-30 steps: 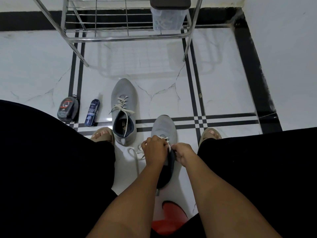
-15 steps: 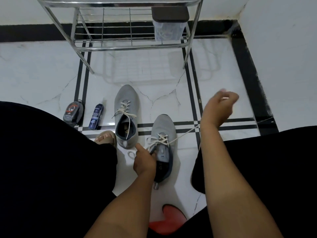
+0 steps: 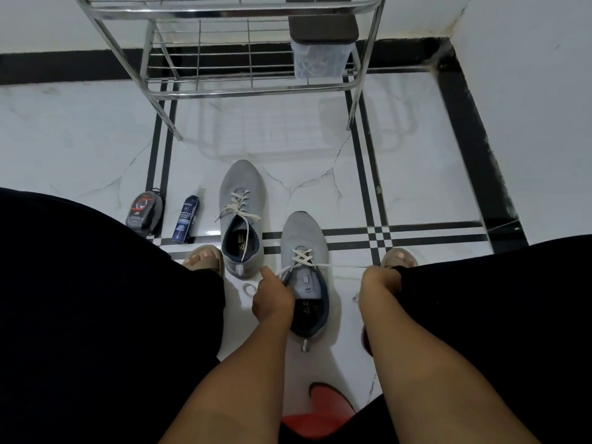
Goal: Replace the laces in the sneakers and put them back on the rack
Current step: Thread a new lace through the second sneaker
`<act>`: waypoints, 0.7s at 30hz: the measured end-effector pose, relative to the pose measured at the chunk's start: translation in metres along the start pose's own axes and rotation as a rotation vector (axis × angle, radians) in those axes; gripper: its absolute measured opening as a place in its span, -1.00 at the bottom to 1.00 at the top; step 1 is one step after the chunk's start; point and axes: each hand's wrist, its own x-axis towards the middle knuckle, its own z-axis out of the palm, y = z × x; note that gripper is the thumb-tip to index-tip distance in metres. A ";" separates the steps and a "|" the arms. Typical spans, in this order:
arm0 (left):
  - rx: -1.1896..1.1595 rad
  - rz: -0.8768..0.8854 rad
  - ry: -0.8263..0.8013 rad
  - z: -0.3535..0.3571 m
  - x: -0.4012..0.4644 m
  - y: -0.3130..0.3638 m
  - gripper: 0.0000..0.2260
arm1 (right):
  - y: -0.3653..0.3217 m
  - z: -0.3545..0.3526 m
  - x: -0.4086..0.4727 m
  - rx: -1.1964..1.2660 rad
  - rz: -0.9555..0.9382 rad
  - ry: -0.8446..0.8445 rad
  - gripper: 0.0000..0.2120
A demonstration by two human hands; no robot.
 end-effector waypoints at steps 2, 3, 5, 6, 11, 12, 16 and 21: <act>0.062 0.115 0.016 0.005 -0.001 0.000 -0.68 | 0.007 0.001 0.002 -0.247 -0.099 -0.039 -0.62; 0.066 0.156 0.027 0.006 -0.002 0.000 -0.64 | 0.013 0.005 0.000 -0.424 -0.277 -0.028 -0.62; 0.029 0.174 0.044 0.006 -0.001 0.003 -0.62 | 0.017 0.014 -0.011 -0.642 -0.631 -0.114 -0.61; 0.018 0.175 0.044 0.006 0.002 0.003 -0.64 | 0.016 0.020 -0.018 -0.687 -0.734 -0.221 -0.63; 0.026 0.141 -0.017 0.003 0.015 0.004 -0.78 | 0.017 0.034 -0.021 -0.872 -0.751 -0.463 -0.75; 0.045 0.128 -0.019 0.003 0.016 0.004 -0.79 | 0.018 0.032 -0.023 -0.888 -0.732 -0.451 -0.74; 0.058 0.018 -0.001 -0.001 0.018 0.005 -0.80 | 0.015 0.028 -0.018 -0.840 -0.586 -0.367 -0.74; 0.004 -0.003 0.040 -0.002 0.016 0.009 -0.73 | 0.016 0.028 -0.018 -0.666 -0.471 -0.358 -0.60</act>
